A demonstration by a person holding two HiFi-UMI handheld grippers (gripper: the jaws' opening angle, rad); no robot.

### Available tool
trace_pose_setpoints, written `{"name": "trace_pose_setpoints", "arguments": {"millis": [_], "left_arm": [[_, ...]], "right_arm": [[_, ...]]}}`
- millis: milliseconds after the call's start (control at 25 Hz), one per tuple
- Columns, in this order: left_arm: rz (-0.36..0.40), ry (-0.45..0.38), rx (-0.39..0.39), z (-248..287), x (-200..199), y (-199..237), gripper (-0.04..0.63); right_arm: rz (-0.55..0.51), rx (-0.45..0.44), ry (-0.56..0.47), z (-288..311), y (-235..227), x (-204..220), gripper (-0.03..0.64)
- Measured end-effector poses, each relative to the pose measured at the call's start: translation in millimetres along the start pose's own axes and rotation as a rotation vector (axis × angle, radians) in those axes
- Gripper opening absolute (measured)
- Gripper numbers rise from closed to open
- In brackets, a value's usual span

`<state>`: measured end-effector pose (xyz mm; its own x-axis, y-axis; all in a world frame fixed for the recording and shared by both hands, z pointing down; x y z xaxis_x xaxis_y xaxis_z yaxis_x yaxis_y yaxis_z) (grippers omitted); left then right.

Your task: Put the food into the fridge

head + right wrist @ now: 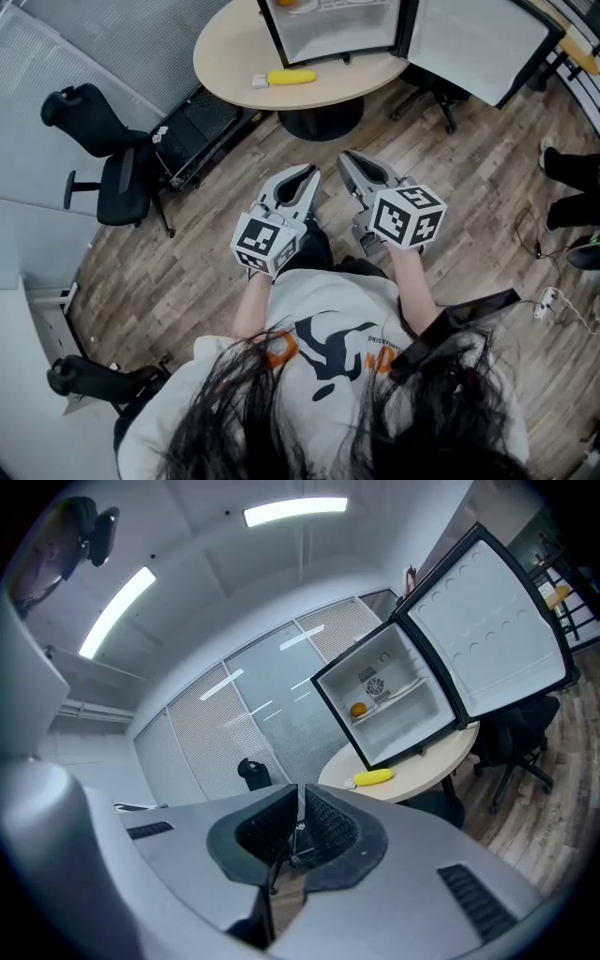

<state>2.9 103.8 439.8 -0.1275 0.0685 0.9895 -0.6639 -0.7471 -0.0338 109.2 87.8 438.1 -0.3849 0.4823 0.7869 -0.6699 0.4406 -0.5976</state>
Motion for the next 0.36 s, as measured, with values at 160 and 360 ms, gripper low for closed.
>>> {"name": "trace_pose_setpoints", "arguments": {"millis": [160,360], "left_arm": [[0.001,-0.004,-0.006,3.3,-1.0,7.7,0.025],[-0.002,0.002,-0.019,5.8,1.8,20.6,0.025]], "right_arm": [[0.002,0.001,0.004,7.1,-3.9,-2.6,0.035],[0.002,-0.007,0.017,20.7,-7.0,-3.1,0.035]]}}
Point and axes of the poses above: the fingertips, and each gripper's own axes: z forward along the fingers, y to its left, x out of its underside, the point moved 4 cm from there along -z, backward along the fingers, and after that the axes turned 3 degrees about z, right-handed, at the moved point
